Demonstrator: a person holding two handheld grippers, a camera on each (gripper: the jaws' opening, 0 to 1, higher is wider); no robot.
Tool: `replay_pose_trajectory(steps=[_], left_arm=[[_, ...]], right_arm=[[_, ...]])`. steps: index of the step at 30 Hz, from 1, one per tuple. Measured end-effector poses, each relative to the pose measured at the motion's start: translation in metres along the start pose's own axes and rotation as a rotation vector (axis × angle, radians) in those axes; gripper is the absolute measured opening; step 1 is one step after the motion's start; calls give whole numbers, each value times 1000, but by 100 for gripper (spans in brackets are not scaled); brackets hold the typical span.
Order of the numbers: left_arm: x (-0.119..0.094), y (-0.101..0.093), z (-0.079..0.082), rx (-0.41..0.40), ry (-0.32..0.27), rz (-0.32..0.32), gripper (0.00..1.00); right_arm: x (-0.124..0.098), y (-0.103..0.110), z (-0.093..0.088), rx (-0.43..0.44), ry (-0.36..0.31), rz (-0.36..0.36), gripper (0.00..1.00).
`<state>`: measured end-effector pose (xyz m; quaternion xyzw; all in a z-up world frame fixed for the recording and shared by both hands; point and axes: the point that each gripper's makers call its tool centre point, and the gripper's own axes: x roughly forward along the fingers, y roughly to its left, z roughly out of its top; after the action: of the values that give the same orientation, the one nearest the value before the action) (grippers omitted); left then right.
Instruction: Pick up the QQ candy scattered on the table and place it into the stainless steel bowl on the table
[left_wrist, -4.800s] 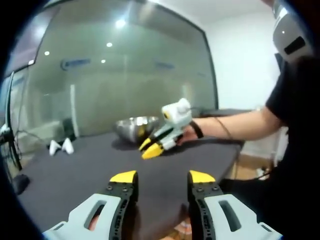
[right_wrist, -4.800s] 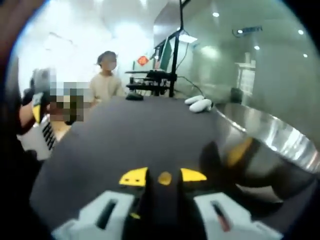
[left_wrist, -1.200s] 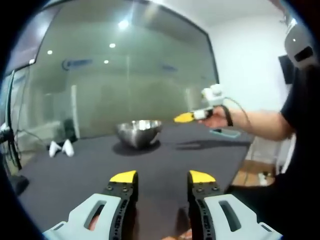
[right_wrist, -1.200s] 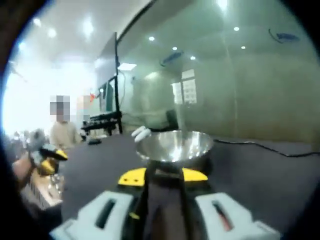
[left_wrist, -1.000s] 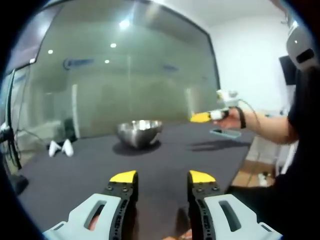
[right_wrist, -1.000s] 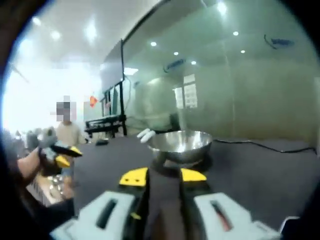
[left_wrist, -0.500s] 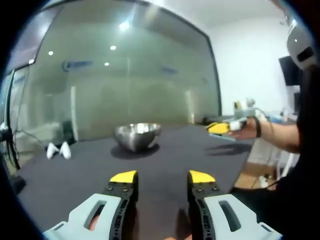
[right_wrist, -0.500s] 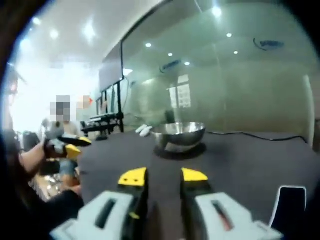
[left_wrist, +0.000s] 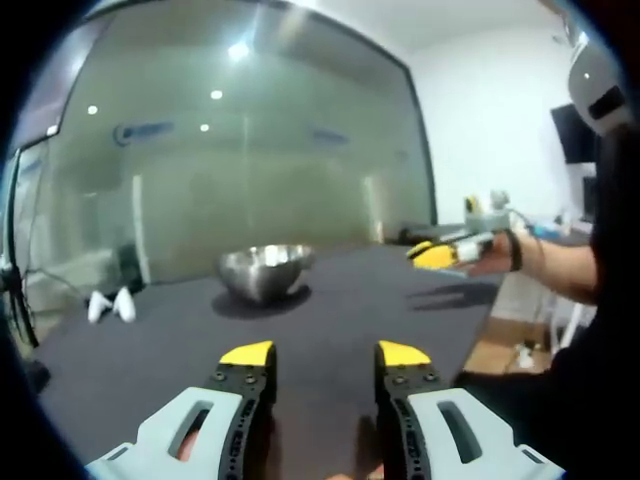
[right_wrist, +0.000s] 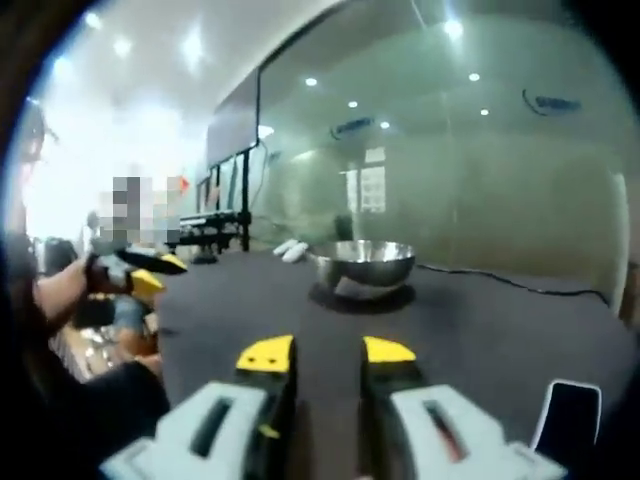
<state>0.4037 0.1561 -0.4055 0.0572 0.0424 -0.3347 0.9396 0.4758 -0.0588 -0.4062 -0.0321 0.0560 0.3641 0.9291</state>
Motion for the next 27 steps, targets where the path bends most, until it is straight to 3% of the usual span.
replay_pose_trajectory(steps=[27], left_arm=[[1, 4, 0, 4, 6, 10, 40]], right_arm=[[13, 5, 2, -10, -3, 18, 25]])
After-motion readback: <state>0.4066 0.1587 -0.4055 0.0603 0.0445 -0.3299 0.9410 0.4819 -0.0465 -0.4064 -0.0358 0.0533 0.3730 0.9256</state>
